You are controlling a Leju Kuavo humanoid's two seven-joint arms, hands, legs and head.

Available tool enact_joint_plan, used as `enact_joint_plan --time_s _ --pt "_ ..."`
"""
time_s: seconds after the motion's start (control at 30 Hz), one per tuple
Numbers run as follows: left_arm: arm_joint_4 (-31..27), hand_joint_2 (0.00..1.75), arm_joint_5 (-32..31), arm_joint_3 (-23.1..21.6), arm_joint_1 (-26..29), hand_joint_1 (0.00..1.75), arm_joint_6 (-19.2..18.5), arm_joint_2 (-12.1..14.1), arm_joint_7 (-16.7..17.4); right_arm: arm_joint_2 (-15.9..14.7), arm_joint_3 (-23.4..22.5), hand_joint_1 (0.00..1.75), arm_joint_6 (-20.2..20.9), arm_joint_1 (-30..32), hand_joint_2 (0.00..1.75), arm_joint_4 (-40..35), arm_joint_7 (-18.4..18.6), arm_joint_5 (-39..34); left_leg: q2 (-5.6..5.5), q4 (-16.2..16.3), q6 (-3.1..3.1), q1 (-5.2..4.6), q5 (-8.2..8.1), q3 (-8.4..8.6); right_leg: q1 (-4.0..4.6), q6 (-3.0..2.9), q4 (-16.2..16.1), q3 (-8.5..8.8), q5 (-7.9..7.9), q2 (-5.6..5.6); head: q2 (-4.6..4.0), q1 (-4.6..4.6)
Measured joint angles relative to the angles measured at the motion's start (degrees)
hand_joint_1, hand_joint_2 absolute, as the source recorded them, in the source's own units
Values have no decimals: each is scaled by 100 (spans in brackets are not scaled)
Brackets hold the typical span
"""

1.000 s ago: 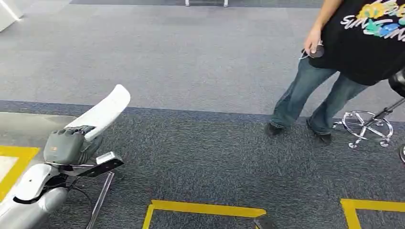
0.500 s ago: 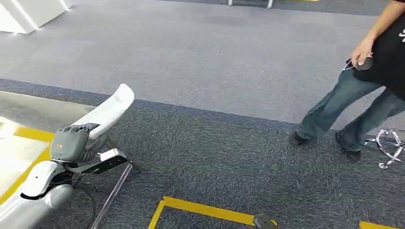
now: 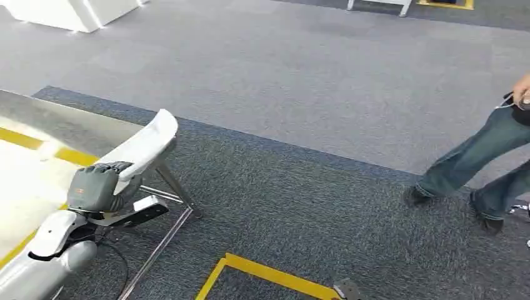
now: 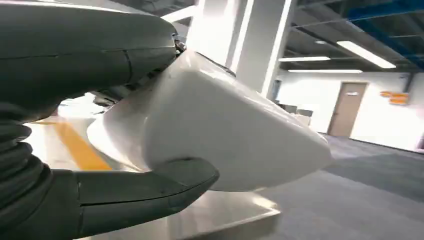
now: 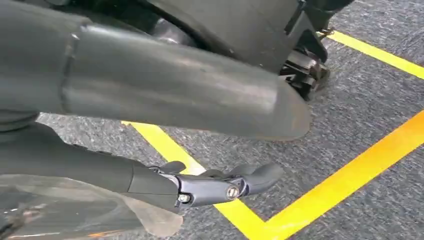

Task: Take the parts from the cabinet and place them on the table.

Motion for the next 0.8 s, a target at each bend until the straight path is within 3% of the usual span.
enact_joint_plan --time_s 0.07,0.13,0.17,0.23,0.27,0.3,0.37,0.4,0.43,0.5,0.57,0.6,0.63,0.67,0.73,0.77,0.8 --pt "9 175 0 -2 3 175 -2 17 0 0 0 0 4 -27 0 0 2 9 -128 -68 76 5 32 22 -4 81 -24 54 -24 -109 0 -9" --pt "9 175 -2 -9 -32 175 -2 7 0 0 0 0 7 -34 0 0 11 17 -206 -114 135 55 66 63 -35 117 303 -136 -246 350 0 15" --pt "11 175 -2 -11 -40 175 -2 2 2 0 0 0 9 -33 0 0 20 20 -259 -114 147 61 66 58 -39 124 754 -357 -456 457 0 48" --pt "22 175 -2 -26 -32 175 -7 -4 2 0 0 0 9 -11 0 0 35 50 -369 -110 156 54 61 57 -39 151 1661 -842 -774 508 0 50" --pt "33 175 -2 -37 -26 175 -9 -4 2 0 0 0 9 0 0 0 42 61 -433 -108 156 53 59 60 -40 155 1827 -966 -752 510 0 48" --pt "46 175 -2 -42 -26 175 -11 -4 2 0 2 0 13 4 0 0 48 89 -507 -101 156 55 57 62 -43 159 1707 -955 -584 511 0 48" --pt "48 175 -2 -50 -29 175 -11 -15 2 0 0 0 13 -9 0 0 50 105 -649 -79 124 72 35 76 -64 149 763 -566 0 556 0 57" --pt "50 175 0 -50 -34 175 -11 -15 4 -2 2 0 13 -11 0 0 50 107 -704 -51 93 79 8 70 -95 161 228 -335 230 728 0 59" --pt "52 175 0 -48 -45 175 -11 -15 4 -2 2 0 15 -19 0 2 52 107 -746 -23 61 61 -6 34 -130 162 132 -257 106 1029 0 55" --pt "61 175 -2 -48 -68 175 -24 2 9 -2 4 0 15 -15 0 4 59 118 -855 4 4 90 21 -34 -116 128 70 -199 100 954 0 48" --pt "63 175 -2 -52 -51 175 -26 13 9 -9 2 0 11 -6 0 4 70 120 -989 -15 -61 113 34 -45 -102 57 54 -176 103 833 0 48" --pt "63 175 -2 -52 -50 175 -26 17 9 -9 2 0 11 -22 0 4 70 122 -838 39 -79 115 -24 -69 -129 11 12 -150 124 755 0 46" --pt "63 175 -2 -48 -76 175 -26 31 9 -9 2 0 13 -29 0 4 68 122 -540 232 -109 84 -144 -151 -117 -24 0 -122 108 696 0 11" --pt "63 175 -2 -52 -101 175 -28 26 9 -9 2 0 17 -31 0 4 68 135 -407 631 -138 90 -349 -337 -104 -51 1 -104 91 616 0 6" --pt "66 175 -2 -63 -87 175 -31 13 9 -9 2 0 15 -15 0 4 76 146 -334 1575 -171 114 -712 -801 -85 -91 2 -75 56 447 0 7" --pt "74 175 -2 -70 -73 175 -35 13 9 -11 2 0 15 -13 0 4 81 151 -332 1829 -181 128 -744 -945 -76 -96 3 -66 43 364 0 4" --pt "79 175 -2 -70 -63 175 -37 13 9 -11 2 0 15 -19 0 4 83 155 -330 1761 -183 135 -633 -923 -71 -91 3 -49 28 290 0 7"
